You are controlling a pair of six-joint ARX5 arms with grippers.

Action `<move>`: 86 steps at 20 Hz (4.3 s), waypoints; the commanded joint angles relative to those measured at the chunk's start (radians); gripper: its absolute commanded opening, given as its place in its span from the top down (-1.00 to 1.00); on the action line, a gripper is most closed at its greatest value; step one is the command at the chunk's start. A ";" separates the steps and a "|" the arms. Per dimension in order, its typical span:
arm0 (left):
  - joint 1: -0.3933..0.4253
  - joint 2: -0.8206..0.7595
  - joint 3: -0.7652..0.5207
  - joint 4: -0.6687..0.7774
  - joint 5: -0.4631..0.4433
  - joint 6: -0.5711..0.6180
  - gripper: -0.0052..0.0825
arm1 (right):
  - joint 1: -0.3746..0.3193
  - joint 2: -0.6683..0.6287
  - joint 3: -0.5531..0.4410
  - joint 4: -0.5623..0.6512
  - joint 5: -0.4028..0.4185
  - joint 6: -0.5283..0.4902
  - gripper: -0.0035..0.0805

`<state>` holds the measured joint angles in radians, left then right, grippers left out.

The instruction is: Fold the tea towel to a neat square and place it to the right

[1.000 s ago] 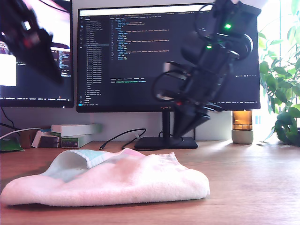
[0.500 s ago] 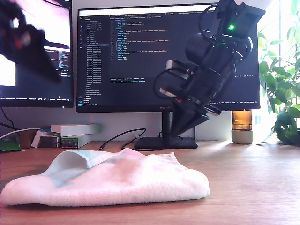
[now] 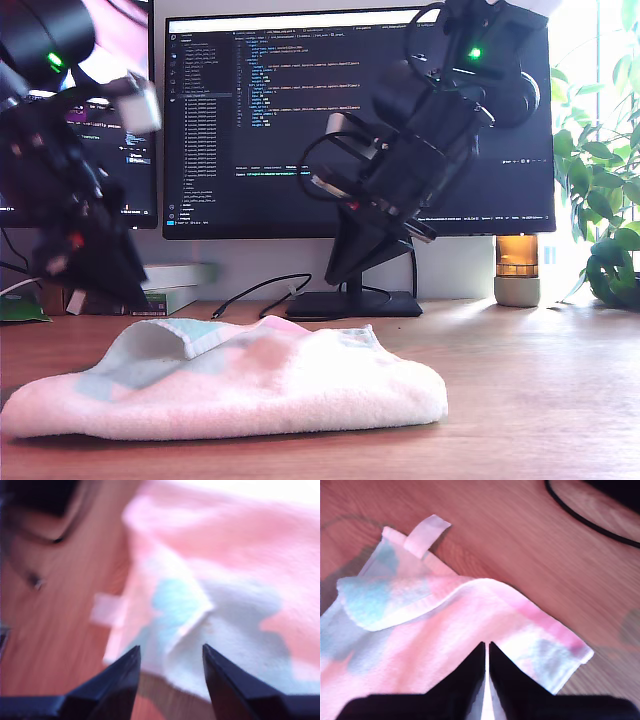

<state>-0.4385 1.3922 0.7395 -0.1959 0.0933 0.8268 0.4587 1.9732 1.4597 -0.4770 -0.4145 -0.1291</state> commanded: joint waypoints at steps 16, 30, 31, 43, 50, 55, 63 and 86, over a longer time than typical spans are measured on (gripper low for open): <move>-0.042 0.108 -0.012 0.137 -0.074 0.083 0.07 | -0.002 -0.010 0.010 0.009 -0.006 0.026 0.95; 0.006 0.165 0.000 0.355 -0.162 -0.164 0.07 | -0.002 -0.010 0.010 -0.007 -0.006 0.025 0.95; 0.022 0.165 0.000 0.354 -0.163 -0.183 0.07 | -0.002 -0.010 0.010 -0.008 -0.006 0.025 0.95; 0.139 0.163 0.037 0.322 -0.364 -0.277 0.34 | -0.001 -0.010 0.010 -0.017 -0.035 0.024 0.95; 0.131 0.013 0.060 0.133 -0.162 -0.356 0.93 | -0.001 -0.030 0.010 -0.004 0.141 0.016 0.95; 0.138 -0.145 0.058 0.048 0.014 -0.480 0.93 | 0.004 -0.106 -0.069 0.072 0.214 0.016 0.95; 0.137 -0.357 -0.114 0.106 0.177 -0.570 0.93 | 0.026 -0.473 -0.533 0.422 0.216 -0.002 0.95; -0.225 -0.135 -0.423 0.695 0.297 -0.910 0.93 | 0.399 -0.801 -1.039 0.566 0.291 -0.610 0.28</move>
<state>-0.6571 1.2274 0.3237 0.4686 0.3775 -0.0738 0.8574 1.1690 0.4282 0.0875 -0.1230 -0.7208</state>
